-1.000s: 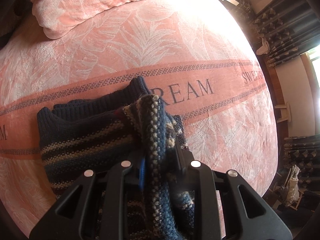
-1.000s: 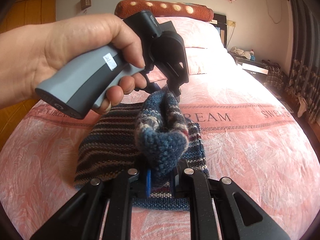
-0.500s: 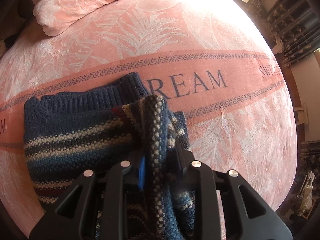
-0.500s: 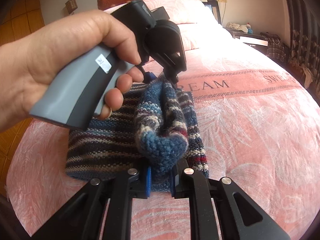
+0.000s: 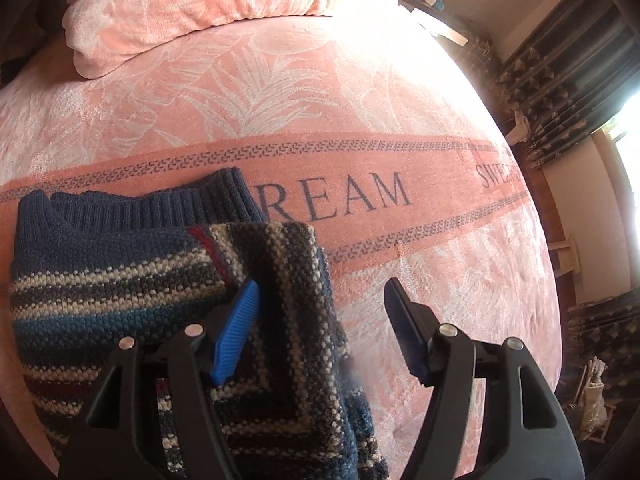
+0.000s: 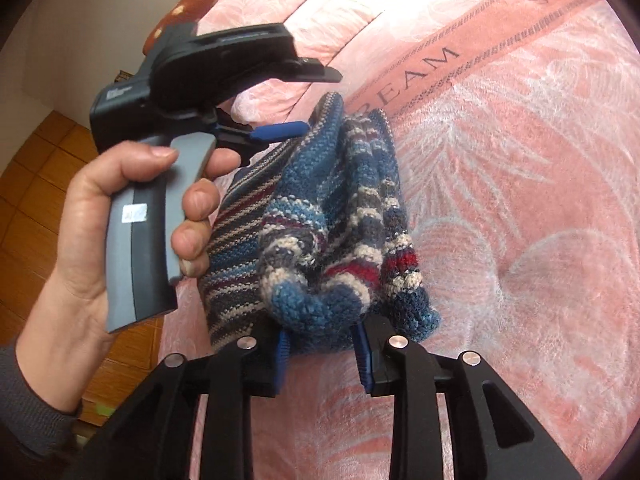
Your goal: Fold small clothes
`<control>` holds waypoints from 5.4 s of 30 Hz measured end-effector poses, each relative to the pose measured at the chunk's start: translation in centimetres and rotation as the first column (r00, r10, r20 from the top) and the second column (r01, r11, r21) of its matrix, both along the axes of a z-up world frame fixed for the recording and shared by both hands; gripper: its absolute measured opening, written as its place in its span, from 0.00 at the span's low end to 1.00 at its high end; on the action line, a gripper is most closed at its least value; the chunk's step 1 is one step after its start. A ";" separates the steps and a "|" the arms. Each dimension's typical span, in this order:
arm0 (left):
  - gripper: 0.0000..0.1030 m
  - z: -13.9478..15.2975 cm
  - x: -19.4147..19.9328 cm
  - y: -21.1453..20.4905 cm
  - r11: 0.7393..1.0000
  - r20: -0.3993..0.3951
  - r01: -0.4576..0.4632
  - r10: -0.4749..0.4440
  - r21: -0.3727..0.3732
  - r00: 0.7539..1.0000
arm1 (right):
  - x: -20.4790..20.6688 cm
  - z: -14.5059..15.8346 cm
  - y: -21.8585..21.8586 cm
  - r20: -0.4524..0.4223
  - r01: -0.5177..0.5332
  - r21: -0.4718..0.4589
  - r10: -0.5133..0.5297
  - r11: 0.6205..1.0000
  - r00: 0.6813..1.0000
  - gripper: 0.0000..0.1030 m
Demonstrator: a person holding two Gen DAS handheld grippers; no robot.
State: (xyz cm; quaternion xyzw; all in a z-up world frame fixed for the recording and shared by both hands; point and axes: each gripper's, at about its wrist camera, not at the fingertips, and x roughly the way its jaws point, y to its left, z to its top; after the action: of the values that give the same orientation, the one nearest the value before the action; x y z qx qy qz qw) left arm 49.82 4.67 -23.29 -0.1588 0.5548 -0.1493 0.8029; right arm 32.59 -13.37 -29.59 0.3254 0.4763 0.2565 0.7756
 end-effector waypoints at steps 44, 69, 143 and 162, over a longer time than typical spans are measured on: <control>0.70 -6.1 -12.2 11.3 0.869 -0.122 0.133 -0.215 -0.477 0.969 | 8.2 -1.1 -0.8 -0.216 -0.201 0.029 0.202 0.979 0.955 0.15; 0.73 -4.8 -11.1 14.1 0.854 -0.063 0.072 -0.122 -0.516 0.991 | 15.1 1.4 0.2 -0.178 -0.131 0.043 0.137 0.990 0.974 0.56; 0.96 -13.9 -15.0 21.7 0.795 -0.148 -0.031 -0.074 -0.606 0.986 | 21.9 -4.9 2.0 -0.315 -0.275 0.186 0.322 0.943 0.893 0.85; 0.65 -15.1 -11.3 15.7 0.830 -0.378 -0.155 -0.071 -0.536 0.923 | 22.5 -4.6 6.6 -0.286 -0.337 0.129 0.360 0.933 0.888 0.49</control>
State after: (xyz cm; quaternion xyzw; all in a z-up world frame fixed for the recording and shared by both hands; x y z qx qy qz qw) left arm 38.48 20.34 -38.39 -0.4237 0.6291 -0.2522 0.6010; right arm 55.09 -6.82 -34.17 0.2993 0.6309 0.3558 0.6212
